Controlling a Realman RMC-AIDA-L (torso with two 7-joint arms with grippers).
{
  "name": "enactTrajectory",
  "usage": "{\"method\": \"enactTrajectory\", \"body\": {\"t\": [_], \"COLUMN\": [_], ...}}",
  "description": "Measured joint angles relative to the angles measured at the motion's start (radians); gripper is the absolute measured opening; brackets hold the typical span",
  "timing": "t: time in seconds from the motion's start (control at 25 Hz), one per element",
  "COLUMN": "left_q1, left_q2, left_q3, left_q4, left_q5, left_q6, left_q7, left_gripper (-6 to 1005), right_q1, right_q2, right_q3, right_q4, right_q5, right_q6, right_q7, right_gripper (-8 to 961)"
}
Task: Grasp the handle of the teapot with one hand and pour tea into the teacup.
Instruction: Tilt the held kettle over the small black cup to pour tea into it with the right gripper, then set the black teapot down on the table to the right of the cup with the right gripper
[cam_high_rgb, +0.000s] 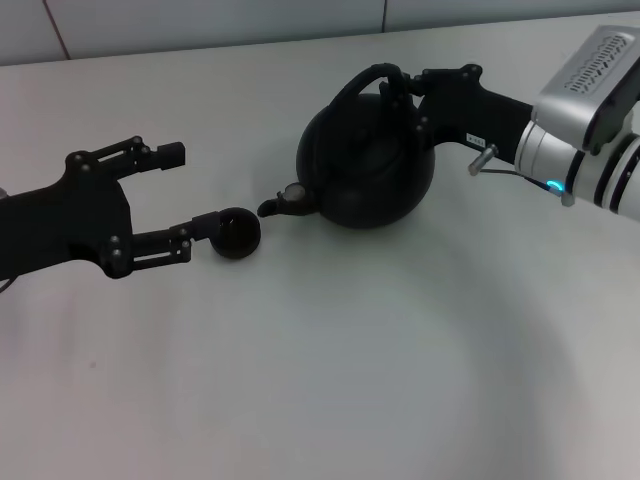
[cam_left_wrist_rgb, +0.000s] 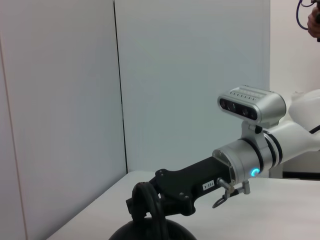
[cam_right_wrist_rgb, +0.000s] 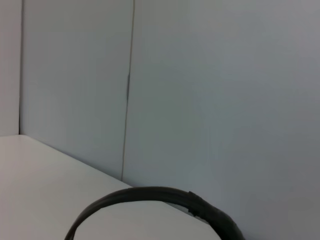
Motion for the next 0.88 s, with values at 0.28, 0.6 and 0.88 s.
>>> {"method": "enactTrajectory", "body": {"t": [0.28, 0.6, 0.88], "left_q1": [0.0, -0.005, -0.011], "left_q2": [0.004, -0.001, 0.005], "left_q3": [-0.009, -0.023, -0.023], "left_q4": [0.065, 0.1, 0.101], "left_q5": [0.05, 0.081, 0.091], "left_q6": [0.021, 0.029, 0.032], "left_q7": [-0.068, -0.093, -0.093], "left_gripper": [808, 808, 809], "right_q1": [-0.009, -0.025, -0.034], "right_q2": [-0.002, -0.001, 0.0], "right_q3": [0.003, 0.006, 0.007], "right_q4": [0.084, 0.115, 0.147], "right_q5": [0.136, 0.172, 0.191], "right_q6": [-0.07, -0.073, -0.075], "right_q7": [-0.116, -0.121, -0.13], "right_gripper": [116, 115, 115]}}
